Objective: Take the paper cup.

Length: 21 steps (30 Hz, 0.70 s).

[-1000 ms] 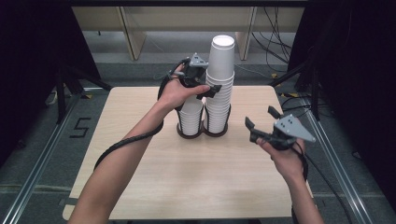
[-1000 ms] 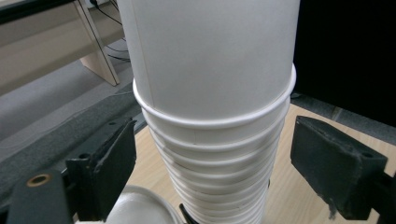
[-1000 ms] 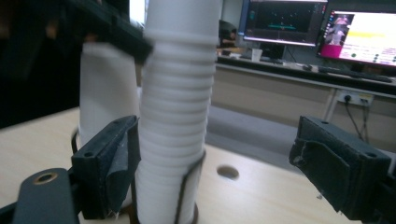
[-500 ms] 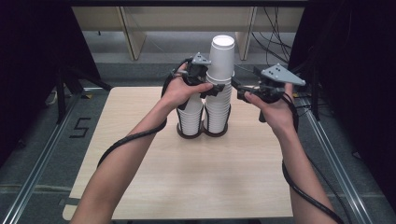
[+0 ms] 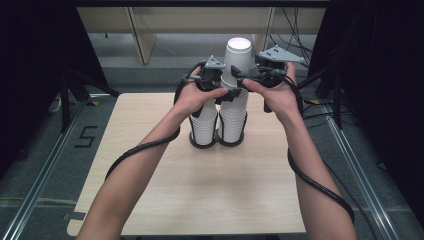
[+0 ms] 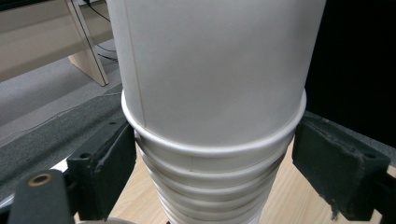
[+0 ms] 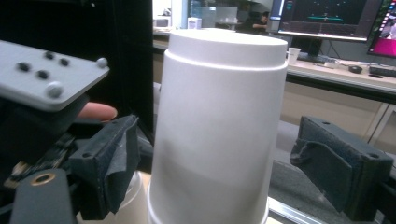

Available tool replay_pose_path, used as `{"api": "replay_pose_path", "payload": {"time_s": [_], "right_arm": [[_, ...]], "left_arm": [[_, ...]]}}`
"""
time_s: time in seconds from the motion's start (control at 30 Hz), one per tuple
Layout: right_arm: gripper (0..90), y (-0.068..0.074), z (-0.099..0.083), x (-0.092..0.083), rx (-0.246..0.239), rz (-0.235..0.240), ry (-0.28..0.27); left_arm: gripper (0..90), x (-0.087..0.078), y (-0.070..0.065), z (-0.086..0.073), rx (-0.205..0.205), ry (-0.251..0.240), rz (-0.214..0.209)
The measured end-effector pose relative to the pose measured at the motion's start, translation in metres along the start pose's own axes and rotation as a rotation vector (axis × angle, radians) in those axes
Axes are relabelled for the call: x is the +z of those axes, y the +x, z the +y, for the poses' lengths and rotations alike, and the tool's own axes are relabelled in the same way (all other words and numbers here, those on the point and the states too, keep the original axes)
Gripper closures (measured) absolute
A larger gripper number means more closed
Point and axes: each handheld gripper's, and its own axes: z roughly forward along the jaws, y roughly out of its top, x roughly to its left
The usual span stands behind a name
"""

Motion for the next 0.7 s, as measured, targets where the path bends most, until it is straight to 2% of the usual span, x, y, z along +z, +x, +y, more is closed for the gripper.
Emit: {"api": "replay_pose_path", "payload": {"time_s": [0.1, 0.13, 0.27, 0.33, 0.53, 0.7], "right_arm": [[14.4, 0.000, 0.002, 0.004, 0.001, 0.003, 0.006], [13.3, 0.001, 0.002, 0.008, 0.016, 0.001, 0.008], [12.2, 0.003, 0.002, 0.013, 0.022, 0.006, 0.020], [12.0, 0.002, 0.002, 0.014, 0.008, 0.000, 0.021], [11.6, 0.000, -0.001, 0.024, 0.032, -0.001, 0.039], [12.1, 0.001, -0.001, 0.029, 0.021, 0.002, 0.043]], "left_arm": [[14.3, 0.000, -0.001, -0.001, -0.007, -0.011, 0.002], [14.5, -0.001, -0.001, 0.000, 0.000, -0.006, 0.004], [14.8, -0.001, 0.000, 0.000, 0.007, 0.003, 0.004], [14.8, 0.000, -0.001, 0.000, -0.001, -0.010, 0.006], [14.9, -0.001, -0.003, 0.000, 0.007, -0.002, 0.014], [15.0, -0.001, -0.002, 0.000, 0.014, 0.001, 0.013]]}}
